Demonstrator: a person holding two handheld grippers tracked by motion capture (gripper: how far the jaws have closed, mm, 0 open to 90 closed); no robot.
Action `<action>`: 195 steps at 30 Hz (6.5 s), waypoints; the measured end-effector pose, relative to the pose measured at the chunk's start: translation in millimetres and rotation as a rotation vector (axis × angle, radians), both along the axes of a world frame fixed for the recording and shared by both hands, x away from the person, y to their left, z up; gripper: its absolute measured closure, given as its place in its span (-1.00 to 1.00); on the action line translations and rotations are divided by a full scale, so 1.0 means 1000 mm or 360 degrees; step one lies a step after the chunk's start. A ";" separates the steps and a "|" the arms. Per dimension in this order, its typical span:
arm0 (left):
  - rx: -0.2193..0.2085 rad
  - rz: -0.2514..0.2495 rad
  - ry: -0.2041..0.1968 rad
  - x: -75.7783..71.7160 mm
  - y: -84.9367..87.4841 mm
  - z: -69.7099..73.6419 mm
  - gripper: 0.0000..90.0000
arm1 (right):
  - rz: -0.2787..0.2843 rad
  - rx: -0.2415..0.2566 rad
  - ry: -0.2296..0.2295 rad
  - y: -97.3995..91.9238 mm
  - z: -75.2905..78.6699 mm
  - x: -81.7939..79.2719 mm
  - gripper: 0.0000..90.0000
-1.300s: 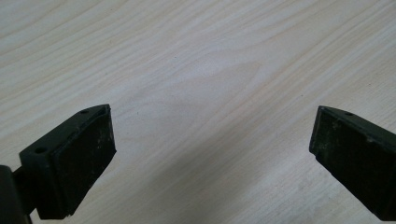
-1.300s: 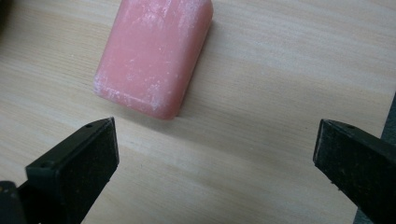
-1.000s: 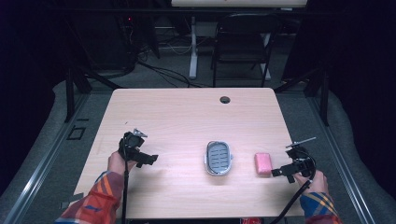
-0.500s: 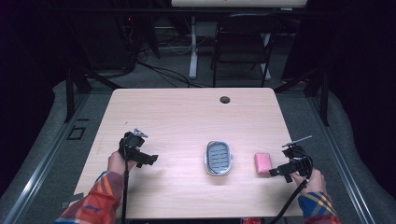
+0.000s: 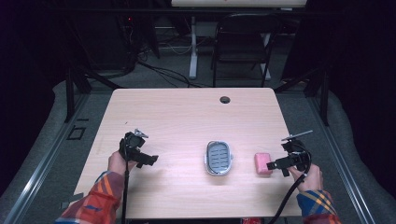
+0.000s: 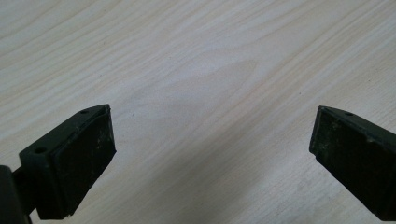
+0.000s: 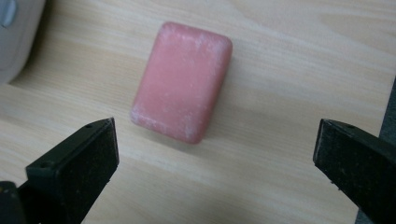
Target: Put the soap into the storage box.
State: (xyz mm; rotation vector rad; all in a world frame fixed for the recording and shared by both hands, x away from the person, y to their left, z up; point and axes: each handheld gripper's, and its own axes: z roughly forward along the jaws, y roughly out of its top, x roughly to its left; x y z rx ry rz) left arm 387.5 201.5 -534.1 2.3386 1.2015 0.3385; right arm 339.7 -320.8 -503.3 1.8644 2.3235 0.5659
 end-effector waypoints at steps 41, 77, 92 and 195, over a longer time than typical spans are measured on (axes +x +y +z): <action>0.0036 -0.0027 0.0012 0.000 -0.003 -0.002 -0.99 | -0.0148 -0.0033 0.0288 0.038 -0.023 0.045 -0.69; 0.0055 -0.0054 0.0004 0.000 -0.003 0.000 -0.99 | 0.0085 -0.0296 0.0494 0.055 -0.040 0.061 -0.18; 0.0055 -0.0057 -0.0005 -0.001 -0.003 0.000 -0.99 | 0.0093 -0.0256 0.0460 0.049 -0.028 0.061 -0.18; 0.0029 -0.0045 -0.0009 -0.003 0.000 0.000 -0.99 | 0.0529 -0.0289 0.0354 0.134 0.050 0.079 -0.18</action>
